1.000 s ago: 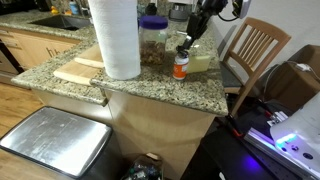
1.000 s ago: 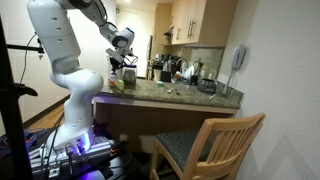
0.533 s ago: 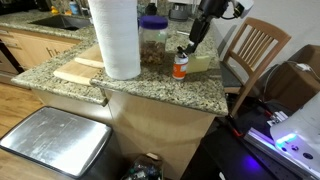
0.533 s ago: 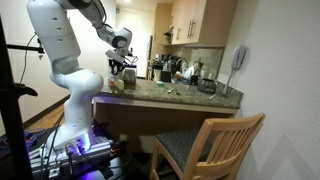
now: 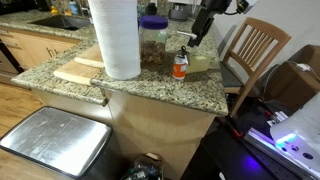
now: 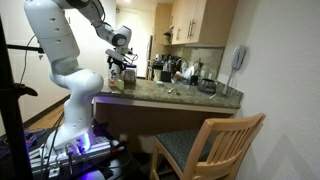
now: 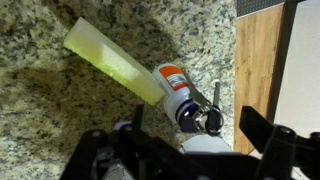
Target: Move the keys from the purple jar to the white bottle
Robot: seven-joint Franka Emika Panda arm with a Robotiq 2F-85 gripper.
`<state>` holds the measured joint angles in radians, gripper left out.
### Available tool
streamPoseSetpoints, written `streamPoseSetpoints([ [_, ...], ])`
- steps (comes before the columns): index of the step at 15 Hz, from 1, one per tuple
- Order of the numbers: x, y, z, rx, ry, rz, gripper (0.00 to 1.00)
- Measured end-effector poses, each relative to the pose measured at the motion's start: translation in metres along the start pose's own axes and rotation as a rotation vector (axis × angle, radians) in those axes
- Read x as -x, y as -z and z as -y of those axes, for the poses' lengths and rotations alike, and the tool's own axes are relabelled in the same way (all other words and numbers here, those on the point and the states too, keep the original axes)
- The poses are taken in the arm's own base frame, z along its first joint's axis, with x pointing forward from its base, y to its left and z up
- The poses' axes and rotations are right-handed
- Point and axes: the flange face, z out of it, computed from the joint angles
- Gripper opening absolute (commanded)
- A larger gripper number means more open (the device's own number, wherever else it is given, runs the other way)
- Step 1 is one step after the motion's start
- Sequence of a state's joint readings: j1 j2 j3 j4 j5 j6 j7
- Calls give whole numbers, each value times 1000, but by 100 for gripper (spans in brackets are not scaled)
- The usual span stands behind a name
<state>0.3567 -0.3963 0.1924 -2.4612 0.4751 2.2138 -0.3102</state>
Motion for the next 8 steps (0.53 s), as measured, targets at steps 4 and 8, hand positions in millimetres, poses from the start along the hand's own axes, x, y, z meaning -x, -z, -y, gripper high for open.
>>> streamPoseSetpoints([
  [4,8,67,12,-3,17,-118,100],
  [8,20,138,15,-8,5,-267,100],
])
